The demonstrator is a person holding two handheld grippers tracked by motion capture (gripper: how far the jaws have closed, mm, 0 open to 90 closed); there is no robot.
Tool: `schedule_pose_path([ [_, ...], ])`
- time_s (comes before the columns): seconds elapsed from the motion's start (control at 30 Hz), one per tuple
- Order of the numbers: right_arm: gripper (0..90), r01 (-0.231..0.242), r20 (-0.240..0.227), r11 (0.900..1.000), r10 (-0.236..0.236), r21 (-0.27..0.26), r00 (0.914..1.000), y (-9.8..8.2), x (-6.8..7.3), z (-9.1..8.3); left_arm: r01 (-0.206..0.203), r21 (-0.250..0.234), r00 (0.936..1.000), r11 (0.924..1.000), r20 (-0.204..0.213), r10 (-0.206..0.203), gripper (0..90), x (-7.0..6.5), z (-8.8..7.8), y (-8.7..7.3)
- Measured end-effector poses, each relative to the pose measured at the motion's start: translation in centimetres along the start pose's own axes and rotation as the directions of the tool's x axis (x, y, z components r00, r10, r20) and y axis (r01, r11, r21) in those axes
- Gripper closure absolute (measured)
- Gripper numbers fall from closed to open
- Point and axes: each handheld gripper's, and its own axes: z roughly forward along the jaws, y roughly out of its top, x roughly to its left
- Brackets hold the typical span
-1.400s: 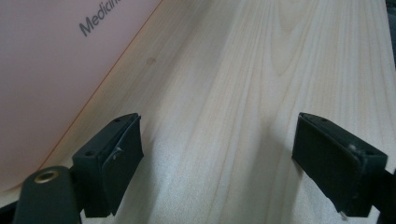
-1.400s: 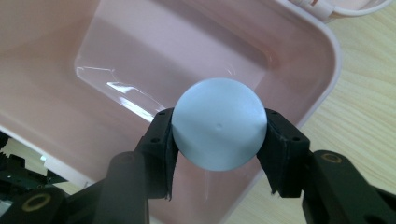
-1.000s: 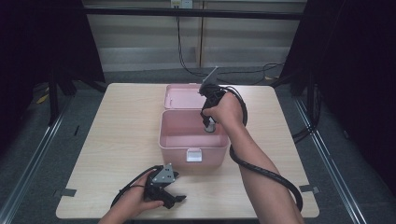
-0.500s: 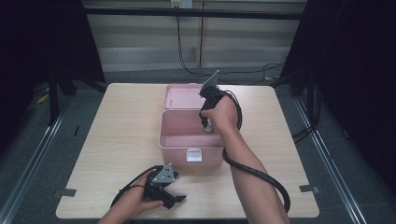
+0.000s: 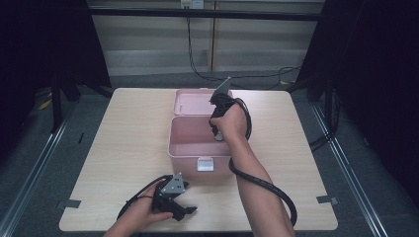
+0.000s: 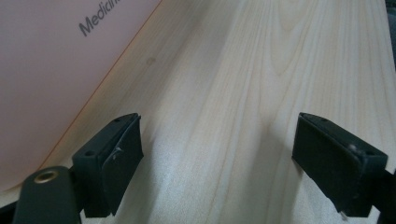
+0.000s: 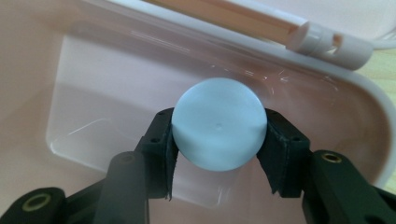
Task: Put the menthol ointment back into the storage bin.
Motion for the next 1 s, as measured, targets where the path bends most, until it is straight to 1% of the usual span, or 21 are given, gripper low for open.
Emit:
schedule_pose_path([
  [0.07,50.5,-0.016,-0.002,1.000,0.016,-0.002,0.9999,0.0,0.1,0.5,0.000,0.000,1.0000,1.0000,0.000,0.000,15.4,0.0,0.0,0.0],
  [0.3,50.5,-0.034,0.015,0.999,0.034,-0.012,0.9993,0.0,0.1,1.3,0.000,0.000,1.0000,1.0000,0.000,0.000,15.3,0.0,0.0,0.0],
  [0.37,50.5,-0.042,0.004,0.999,0.042,-0.013,0.9991,0.0,0.0,1.6,0.000,0.000,1.0000,1.0000,0.000,0.000,15.4,0.0,0.0,0.0],
  [0.47,50.5,-0.041,0.008,0.999,0.041,-0.019,0.9991,0.0,0.0,1.9,0.000,0.000,1.0000,1.0000,0.000,0.000,15.3,0.0,0.0,0.0],
  [0.53,50.5,-0.043,0.000,0.999,0.043,-0.019,0.9991,0.1,0.0,2.0,-0.002,-0.003,1.0000,1.0000,0.000,0.002,15.3,0.0,0.0,0.0],
  [0.8,50.5,-0.053,0.013,0.998,0.053,-0.031,0.9985,0.0,0.1,2.6,-0.002,-0.003,1.0000,1.0000,0.000,0.002,15.3,0.0,0.0,0.0],
  [0.9,50.5,-0.053,0.027,0.998,0.054,-0.038,0.9982,0.0,0.2,2.8,-0.002,-0.003,1.0000,1.0000,0.000,0.002,15.3,0.0,0.0,0.0],
  [1.0,50.4,-0.059,0.024,0.997,0.060,-0.044,0.9979,-0.1,0.2,2.9,-0.002,-0.003,1.0000,1.0000,0.000,0.002,15.3,0.0,0.0,0.0],
])
